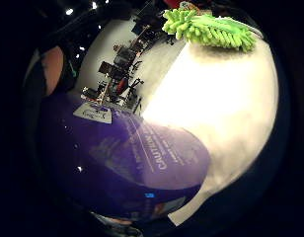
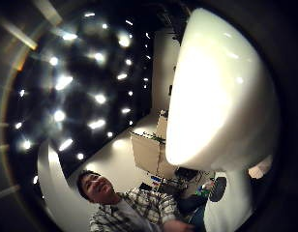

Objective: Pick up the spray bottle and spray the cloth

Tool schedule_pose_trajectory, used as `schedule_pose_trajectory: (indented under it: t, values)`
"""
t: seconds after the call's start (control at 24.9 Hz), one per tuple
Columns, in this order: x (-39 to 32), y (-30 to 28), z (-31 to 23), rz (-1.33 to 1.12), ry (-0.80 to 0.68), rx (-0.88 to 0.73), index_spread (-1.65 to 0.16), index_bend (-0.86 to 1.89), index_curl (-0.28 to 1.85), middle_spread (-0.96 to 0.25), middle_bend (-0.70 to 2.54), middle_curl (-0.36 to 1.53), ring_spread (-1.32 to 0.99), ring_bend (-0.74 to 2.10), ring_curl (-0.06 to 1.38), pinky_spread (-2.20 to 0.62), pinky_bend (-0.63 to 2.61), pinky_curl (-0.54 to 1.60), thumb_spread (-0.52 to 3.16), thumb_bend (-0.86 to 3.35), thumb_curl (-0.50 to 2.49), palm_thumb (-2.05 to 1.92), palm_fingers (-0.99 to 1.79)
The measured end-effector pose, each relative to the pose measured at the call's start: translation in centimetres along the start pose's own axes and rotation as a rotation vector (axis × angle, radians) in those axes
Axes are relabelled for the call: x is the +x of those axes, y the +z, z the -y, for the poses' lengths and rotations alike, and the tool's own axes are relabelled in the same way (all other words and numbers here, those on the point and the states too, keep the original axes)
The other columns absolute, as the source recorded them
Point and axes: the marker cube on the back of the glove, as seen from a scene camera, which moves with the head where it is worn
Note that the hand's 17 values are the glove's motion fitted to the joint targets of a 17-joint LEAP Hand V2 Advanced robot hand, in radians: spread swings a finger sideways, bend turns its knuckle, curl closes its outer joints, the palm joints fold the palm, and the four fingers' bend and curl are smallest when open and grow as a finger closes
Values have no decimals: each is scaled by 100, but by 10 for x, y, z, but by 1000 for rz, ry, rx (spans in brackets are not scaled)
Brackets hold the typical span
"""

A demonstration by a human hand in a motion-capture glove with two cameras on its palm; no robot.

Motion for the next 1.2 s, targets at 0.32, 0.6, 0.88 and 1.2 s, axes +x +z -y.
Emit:
schedule_pose_trajectory:
  t: [0.32,0.6,0.88,1.2]
  values:
    - [-5,-2,-7,16,16,-3,-28,10,49,-12,27,52,-19,37,48,2,20,42,41,-3,75,114,77]
    - [-8,-12,-14,-44,15,-17,-33,3,40,-11,21,47,-12,31,46,11,21,42,62,-5,71,102,32]
    - [-19,-39,-27,-136,12,2,-37,7,31,-11,19,43,-6,27,41,16,22,39,74,-5,67,92,11]
    - [-37,-83,-81,-369,30,-12,-39,14,27,-11,20,41,-2,27,37,18,22,37,84,-5,63,84,10]
